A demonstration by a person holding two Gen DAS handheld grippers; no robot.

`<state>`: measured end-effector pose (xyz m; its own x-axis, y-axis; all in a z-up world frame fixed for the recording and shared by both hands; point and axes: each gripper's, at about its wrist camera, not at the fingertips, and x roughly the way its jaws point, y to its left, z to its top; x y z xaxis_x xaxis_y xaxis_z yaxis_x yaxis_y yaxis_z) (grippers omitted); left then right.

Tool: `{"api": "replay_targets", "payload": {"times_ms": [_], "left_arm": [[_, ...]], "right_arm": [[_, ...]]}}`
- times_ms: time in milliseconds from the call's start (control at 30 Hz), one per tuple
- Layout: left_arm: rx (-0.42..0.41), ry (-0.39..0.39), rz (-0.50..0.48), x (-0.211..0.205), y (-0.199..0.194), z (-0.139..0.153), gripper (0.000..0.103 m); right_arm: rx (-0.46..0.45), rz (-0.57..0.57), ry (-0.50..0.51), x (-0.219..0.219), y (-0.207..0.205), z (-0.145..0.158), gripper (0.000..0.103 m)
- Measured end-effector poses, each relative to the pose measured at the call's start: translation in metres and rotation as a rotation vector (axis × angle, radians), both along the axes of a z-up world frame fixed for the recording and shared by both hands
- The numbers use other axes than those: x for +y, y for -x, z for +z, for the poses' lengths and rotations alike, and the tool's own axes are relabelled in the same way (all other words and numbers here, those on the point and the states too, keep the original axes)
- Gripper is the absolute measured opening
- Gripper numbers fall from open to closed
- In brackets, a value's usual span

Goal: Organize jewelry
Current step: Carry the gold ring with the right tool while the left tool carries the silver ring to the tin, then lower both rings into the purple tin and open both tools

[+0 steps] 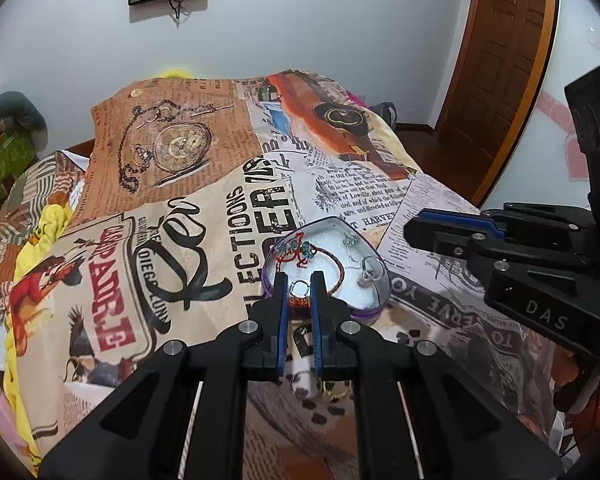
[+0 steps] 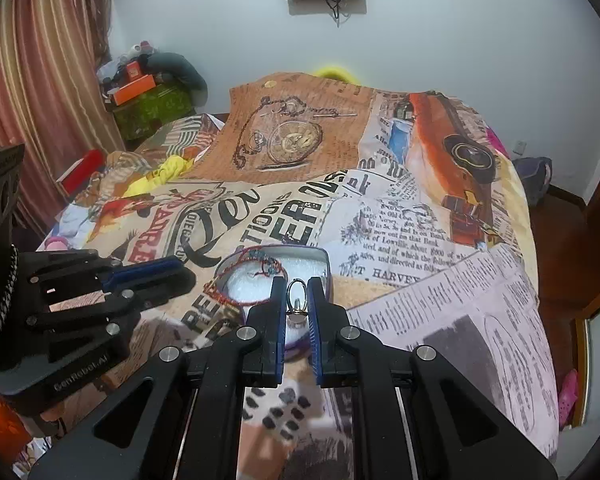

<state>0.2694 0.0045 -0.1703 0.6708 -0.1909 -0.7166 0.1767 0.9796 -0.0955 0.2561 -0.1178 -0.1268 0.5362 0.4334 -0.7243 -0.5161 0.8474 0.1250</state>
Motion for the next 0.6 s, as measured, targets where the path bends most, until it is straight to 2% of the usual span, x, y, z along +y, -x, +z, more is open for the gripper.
{"api": "replay_targets", "payload": {"times_ms": [600], "left_arm": [[0.044,0.02,-0.019,0.001,-0.035,-0.019,0.009]], "right_arm": [[0.054,0.037,0.004,0.016,-0.033,-0.021,0.009]]}}
